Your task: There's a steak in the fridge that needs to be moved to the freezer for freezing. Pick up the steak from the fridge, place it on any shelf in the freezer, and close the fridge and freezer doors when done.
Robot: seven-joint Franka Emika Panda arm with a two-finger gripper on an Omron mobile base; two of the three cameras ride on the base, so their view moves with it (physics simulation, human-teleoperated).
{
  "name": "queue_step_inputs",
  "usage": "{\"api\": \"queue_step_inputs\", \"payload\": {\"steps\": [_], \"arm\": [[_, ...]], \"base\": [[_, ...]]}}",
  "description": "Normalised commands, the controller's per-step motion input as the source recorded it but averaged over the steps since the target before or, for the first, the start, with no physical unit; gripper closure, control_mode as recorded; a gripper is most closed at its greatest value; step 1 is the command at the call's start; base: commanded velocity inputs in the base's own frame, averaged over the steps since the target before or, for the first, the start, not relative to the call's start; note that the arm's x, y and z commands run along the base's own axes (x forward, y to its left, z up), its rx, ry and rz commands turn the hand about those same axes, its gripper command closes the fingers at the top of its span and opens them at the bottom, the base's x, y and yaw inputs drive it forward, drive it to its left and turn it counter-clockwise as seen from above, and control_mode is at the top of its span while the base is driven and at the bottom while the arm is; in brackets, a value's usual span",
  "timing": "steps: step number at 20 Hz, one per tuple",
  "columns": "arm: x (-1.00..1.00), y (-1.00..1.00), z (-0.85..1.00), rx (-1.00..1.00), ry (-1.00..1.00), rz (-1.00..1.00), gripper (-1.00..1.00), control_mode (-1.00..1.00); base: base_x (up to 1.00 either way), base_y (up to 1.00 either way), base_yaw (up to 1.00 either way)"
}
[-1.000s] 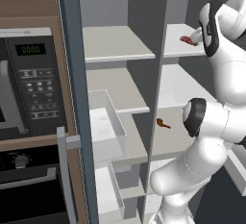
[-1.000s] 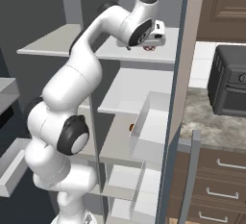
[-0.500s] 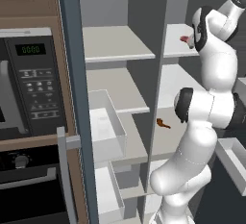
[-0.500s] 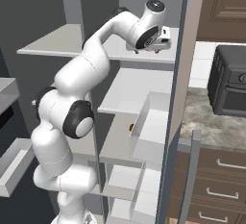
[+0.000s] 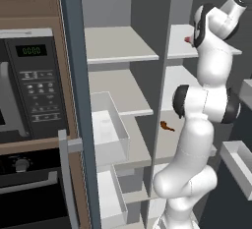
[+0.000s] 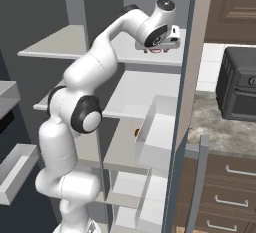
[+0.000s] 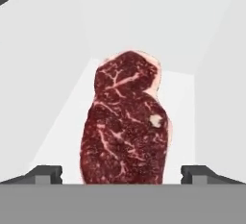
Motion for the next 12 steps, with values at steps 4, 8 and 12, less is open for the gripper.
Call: {"api": "queue_step_inputs", "payload": {"steps": [4,8,12], "arm": [[0.50,-0.02,-0.44,0.00,0.00,0.00,-1.00,-1.00],[0.12,0.31,-0.88,-0.11,0.00,0.01,1.00,-1.00],[0.00,0.83,-1.00,-0.22,0.00,0.03,1.00,-1.00]], "base": [[0.00,0.00,0.00],[0.00,0.00,0.00],[0.00,0.00,0.00]]}}
